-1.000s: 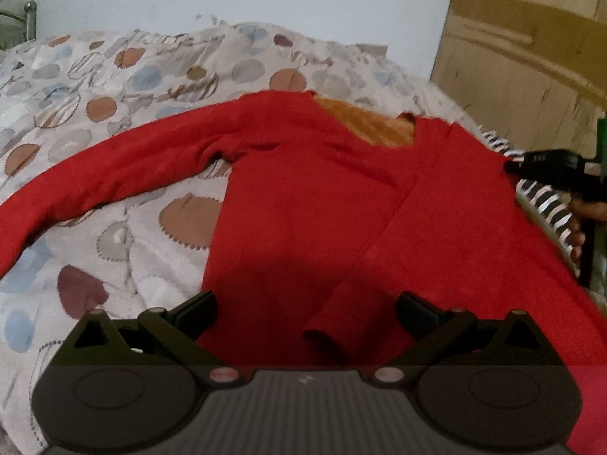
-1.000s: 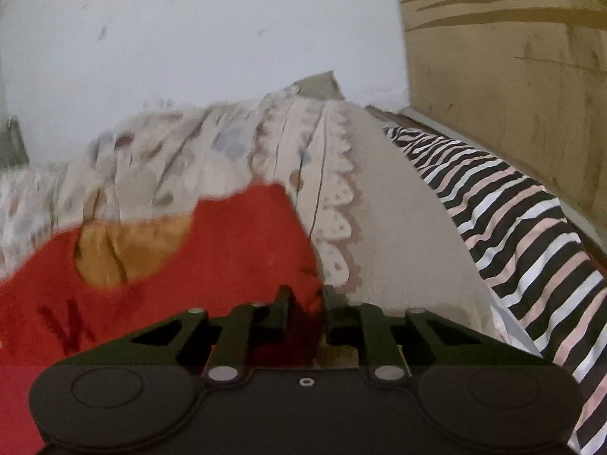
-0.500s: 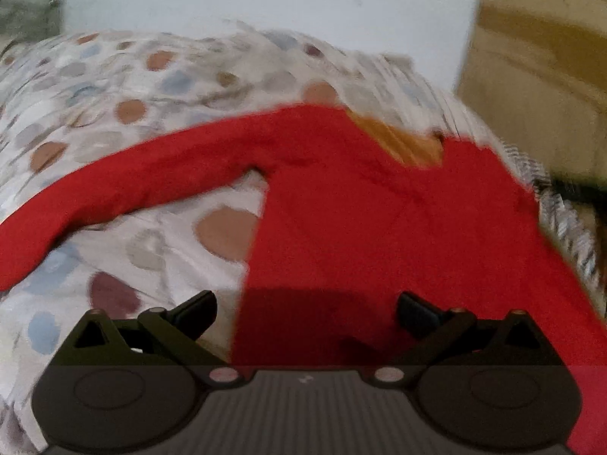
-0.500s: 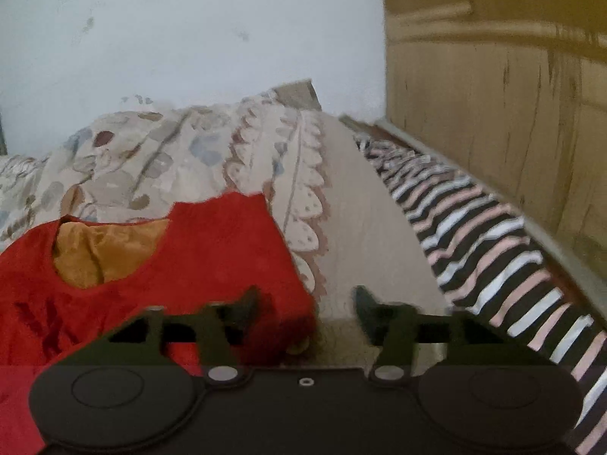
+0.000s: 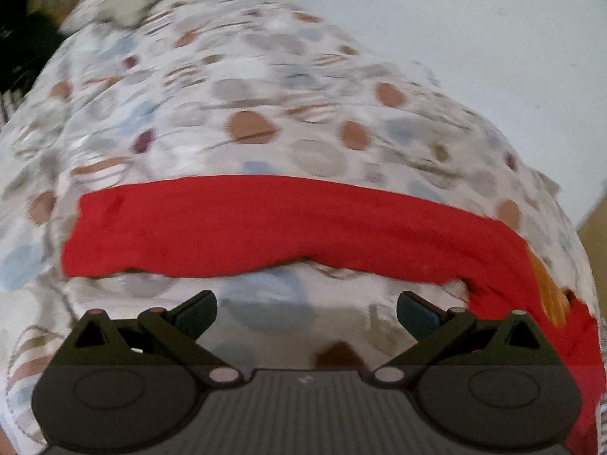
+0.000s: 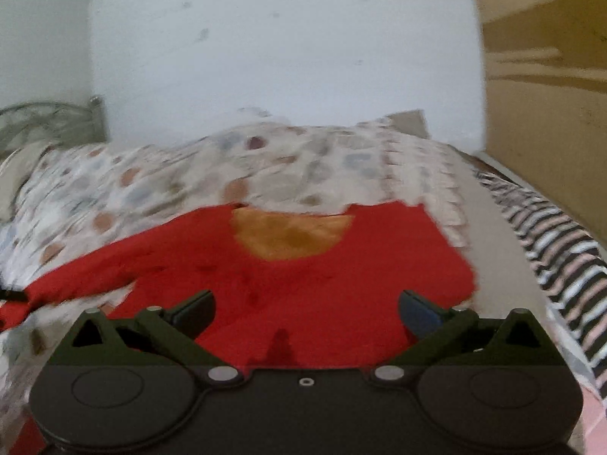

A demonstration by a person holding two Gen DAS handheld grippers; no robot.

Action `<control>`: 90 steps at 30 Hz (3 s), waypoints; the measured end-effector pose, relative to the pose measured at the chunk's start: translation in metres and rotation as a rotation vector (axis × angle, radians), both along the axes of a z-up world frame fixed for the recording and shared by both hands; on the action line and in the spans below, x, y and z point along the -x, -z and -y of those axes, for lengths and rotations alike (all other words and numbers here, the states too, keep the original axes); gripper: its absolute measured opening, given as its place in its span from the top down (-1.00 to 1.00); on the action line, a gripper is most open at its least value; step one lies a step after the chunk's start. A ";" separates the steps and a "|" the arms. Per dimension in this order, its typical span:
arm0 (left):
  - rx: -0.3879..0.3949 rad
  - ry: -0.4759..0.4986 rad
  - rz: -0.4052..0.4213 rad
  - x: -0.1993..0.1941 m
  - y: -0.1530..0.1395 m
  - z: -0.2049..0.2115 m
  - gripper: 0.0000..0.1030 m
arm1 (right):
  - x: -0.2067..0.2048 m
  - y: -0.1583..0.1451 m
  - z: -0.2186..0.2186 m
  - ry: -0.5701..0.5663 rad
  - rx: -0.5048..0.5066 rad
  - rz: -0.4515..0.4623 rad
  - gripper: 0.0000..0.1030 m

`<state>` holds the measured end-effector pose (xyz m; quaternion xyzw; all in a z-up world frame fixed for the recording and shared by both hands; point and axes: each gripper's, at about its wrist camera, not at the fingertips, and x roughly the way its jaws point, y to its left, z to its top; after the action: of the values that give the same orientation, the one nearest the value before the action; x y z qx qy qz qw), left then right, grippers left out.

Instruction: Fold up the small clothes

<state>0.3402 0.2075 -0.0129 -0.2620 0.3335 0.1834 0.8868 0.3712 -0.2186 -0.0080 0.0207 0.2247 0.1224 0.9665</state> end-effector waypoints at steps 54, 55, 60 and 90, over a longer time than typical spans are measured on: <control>0.017 0.298 0.840 0.008 -0.055 0.026 0.89 | 0.105 0.021 0.001 0.114 -0.210 0.111 -0.99; -0.005 0.395 0.834 0.006 -0.059 0.046 0.89 | 0.110 0.020 0.009 0.135 -0.202 0.116 -0.99; -0.089 0.825 0.734 0.006 -0.049 0.133 0.89 | 0.129 0.021 0.054 0.247 -0.159 0.090 -0.99; -0.257 1.069 0.363 0.029 -0.008 0.177 -0.99 | 0.115 0.038 0.063 0.225 -0.198 -0.009 -0.99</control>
<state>0.3110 0.0308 -0.0048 0.0252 0.2370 -0.2988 0.9241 0.2566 -0.2813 -0.0458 0.1414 0.2121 0.0347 0.9663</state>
